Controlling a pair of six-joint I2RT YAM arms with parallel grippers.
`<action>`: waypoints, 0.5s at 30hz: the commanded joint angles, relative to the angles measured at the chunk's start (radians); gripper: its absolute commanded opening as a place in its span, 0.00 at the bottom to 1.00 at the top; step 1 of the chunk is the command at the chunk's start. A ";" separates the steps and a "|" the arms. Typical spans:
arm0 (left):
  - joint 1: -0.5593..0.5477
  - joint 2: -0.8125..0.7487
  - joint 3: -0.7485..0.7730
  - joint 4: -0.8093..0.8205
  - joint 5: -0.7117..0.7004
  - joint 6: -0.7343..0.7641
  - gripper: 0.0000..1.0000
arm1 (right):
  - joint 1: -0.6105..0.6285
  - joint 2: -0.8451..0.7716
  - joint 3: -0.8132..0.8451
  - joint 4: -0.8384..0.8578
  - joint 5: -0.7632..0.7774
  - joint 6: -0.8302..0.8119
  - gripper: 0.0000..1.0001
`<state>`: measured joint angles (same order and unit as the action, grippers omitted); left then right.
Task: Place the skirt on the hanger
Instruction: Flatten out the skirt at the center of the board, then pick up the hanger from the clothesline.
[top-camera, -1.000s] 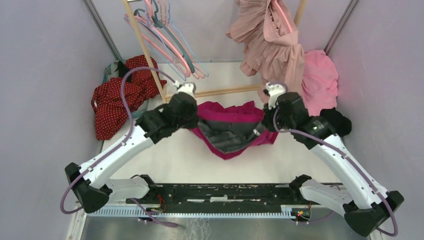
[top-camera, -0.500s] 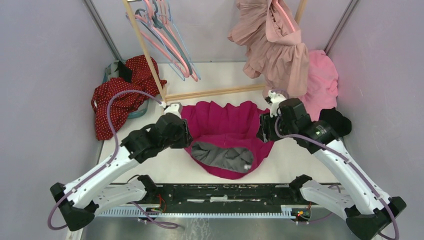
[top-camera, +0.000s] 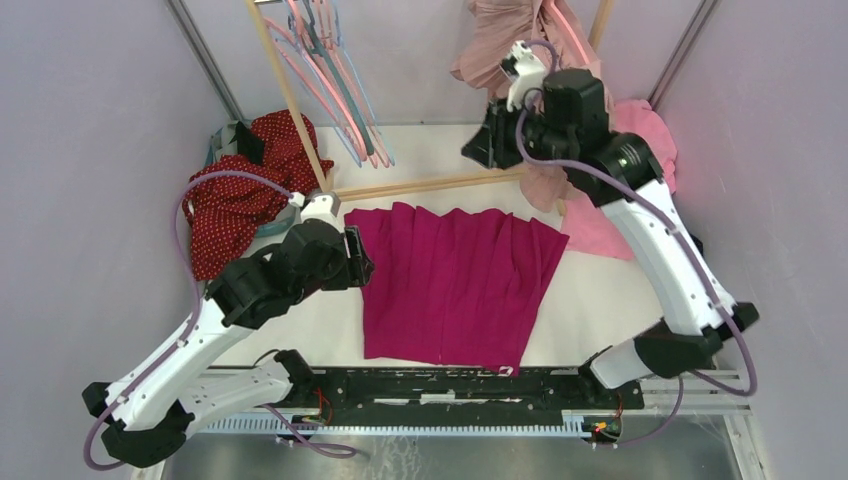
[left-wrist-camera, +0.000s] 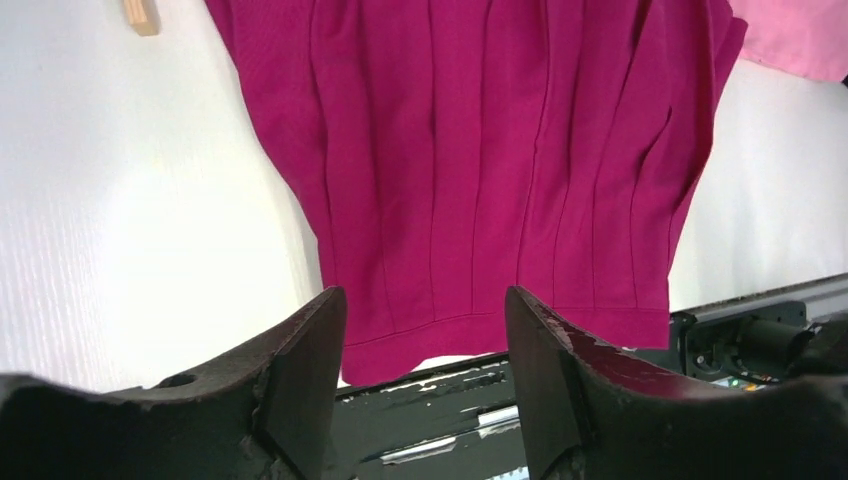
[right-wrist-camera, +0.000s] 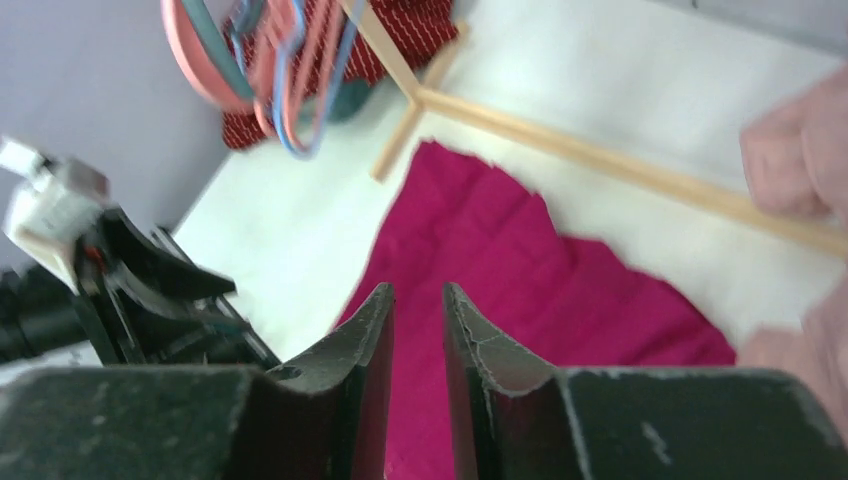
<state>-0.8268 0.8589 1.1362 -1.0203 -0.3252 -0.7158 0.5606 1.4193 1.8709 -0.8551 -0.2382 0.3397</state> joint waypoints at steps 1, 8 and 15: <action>-0.003 0.013 0.024 -0.010 -0.077 -0.043 0.68 | 0.031 0.148 0.222 0.122 -0.046 0.029 0.28; -0.003 0.029 0.011 0.014 -0.121 -0.043 0.68 | 0.136 0.315 0.396 0.234 -0.009 0.034 0.18; -0.002 -0.003 -0.015 -0.019 -0.136 -0.059 0.67 | 0.282 0.339 0.345 0.471 -0.008 0.042 0.15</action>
<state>-0.8272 0.8875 1.1290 -1.0397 -0.4191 -0.7296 0.7742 1.7638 2.2131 -0.6025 -0.2432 0.3634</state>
